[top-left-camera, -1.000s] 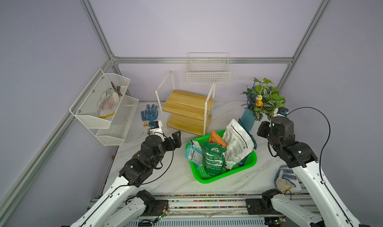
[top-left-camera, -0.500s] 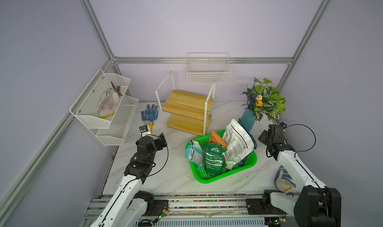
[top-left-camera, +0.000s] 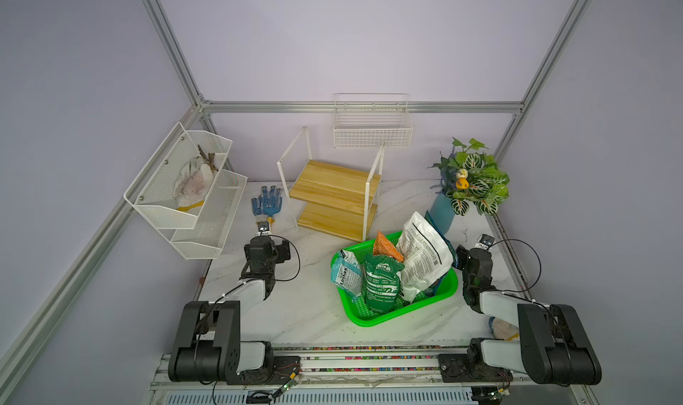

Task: Take down the fertilizer bag from the shelf
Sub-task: Reset both arms

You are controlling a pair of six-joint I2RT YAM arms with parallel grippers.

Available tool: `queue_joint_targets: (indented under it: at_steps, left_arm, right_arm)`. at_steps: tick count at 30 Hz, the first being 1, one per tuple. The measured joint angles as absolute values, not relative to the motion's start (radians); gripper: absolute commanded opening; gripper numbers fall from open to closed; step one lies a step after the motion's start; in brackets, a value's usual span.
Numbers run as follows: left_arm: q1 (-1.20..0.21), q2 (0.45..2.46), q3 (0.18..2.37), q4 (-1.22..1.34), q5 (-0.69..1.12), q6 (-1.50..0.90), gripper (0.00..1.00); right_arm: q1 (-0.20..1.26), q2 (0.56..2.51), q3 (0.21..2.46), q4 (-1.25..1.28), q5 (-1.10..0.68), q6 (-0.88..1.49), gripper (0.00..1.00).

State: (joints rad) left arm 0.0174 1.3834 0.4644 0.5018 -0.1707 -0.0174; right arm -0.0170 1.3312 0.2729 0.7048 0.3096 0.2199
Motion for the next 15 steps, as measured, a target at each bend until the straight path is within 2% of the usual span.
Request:
queue_joint_targets:
  at_steps: [8, 9, 10, 15]
  left_arm:
    - [0.027, 1.448, 0.427, 0.766, -0.071, -0.004, 1.00]
    - [0.027, 1.475, 0.417, 0.800, -0.071, -0.004, 1.00]
    - [0.027, 1.512, 0.405, 0.841, -0.071, -0.003, 1.00]
    - [0.027, 1.562, 0.392, 0.873, -0.067, -0.003, 1.00]
  right_arm:
    - [0.041, 1.545, 0.270, 1.126, 0.302, 0.101, 0.83]
    - [0.041, 1.552, 0.271, 1.142, 0.306, 0.094, 0.89]
    - [0.042, 1.552, 0.273, 1.143, 0.309, 0.091, 1.00]
    - [0.064, 1.549, 0.290, 1.145, 0.294, 0.075, 1.00]
